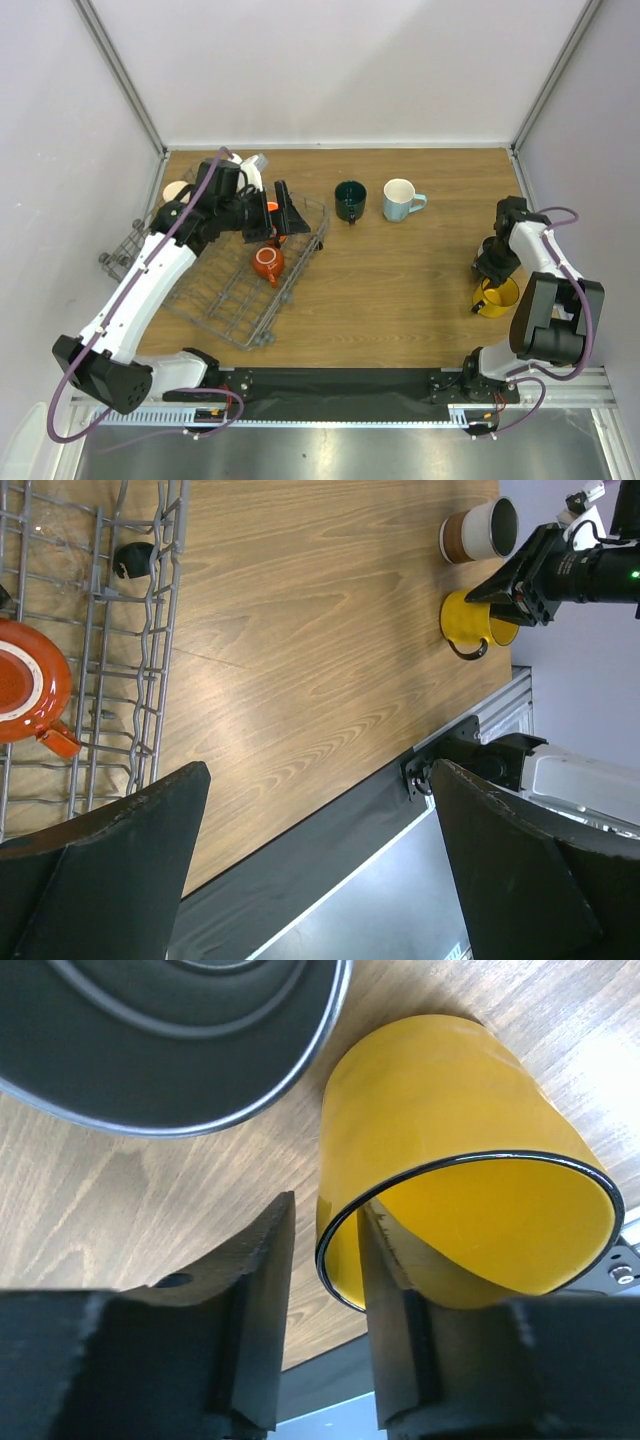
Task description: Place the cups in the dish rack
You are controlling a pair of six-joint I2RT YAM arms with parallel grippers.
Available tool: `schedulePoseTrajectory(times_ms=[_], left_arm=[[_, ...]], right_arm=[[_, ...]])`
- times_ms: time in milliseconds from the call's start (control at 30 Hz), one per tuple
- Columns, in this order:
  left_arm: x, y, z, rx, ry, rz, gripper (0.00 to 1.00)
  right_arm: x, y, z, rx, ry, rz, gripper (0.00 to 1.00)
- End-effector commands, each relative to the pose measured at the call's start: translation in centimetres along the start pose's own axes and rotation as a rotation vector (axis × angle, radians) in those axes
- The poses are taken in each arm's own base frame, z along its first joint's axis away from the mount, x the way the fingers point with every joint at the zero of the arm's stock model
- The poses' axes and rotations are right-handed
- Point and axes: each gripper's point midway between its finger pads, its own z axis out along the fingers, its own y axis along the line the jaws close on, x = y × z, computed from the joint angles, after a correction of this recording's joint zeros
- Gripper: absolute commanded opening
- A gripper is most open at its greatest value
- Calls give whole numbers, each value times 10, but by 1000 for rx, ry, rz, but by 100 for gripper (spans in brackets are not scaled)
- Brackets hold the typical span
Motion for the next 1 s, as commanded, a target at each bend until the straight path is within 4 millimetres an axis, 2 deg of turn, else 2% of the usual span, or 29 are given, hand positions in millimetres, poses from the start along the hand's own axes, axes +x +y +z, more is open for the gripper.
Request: schedulePoseTrajectory(times_ms=[0, 233, 400, 467, 500, 600, 667, 767, 833, 867, 933, 967], left_arm=[[-7, -6, -2, 15, -17, 40, 98], [2, -9, 8, 60, 30, 9, 98], [0, -11, 6, 67, 16, 11, 98], [2, -13, 5, 85, 13, 4, 98], [4, -16, 5, 106, 21, -4, 99], [5, -23, 3, 141, 27, -11, 100], [6, -27, 1, 154, 30, -32, 100], [6, -31, 0, 170, 37, -72, 100], [2, -36, -4, 171, 31, -92, 100], [1, -38, -6, 176, 31, -99, 100], [-6, -58, -15, 254, 21, -100, 100], [-5, -65, -18, 294, 25, -104, 100]], right_arm=[[2, -3, 1, 7, -4, 34, 36], [33, -10, 7, 16, 84, 64, 0], [48, -6, -11, 9, 78, 42, 0], [55, 7, -24, -44, 77, 15, 0], [60, 10, -33, -69, 77, 10, 0], [76, 44, -68, -229, 78, -43, 0], [83, 69, -101, -371, 48, -87, 0], [97, 96, -139, -574, 62, -151, 0], [108, 123, -174, -778, 70, -238, 0], [106, 138, -189, -873, 41, -275, 0], [119, 153, -216, -1009, 71, -356, 0], [117, 161, -228, -1074, 48, -396, 0]])
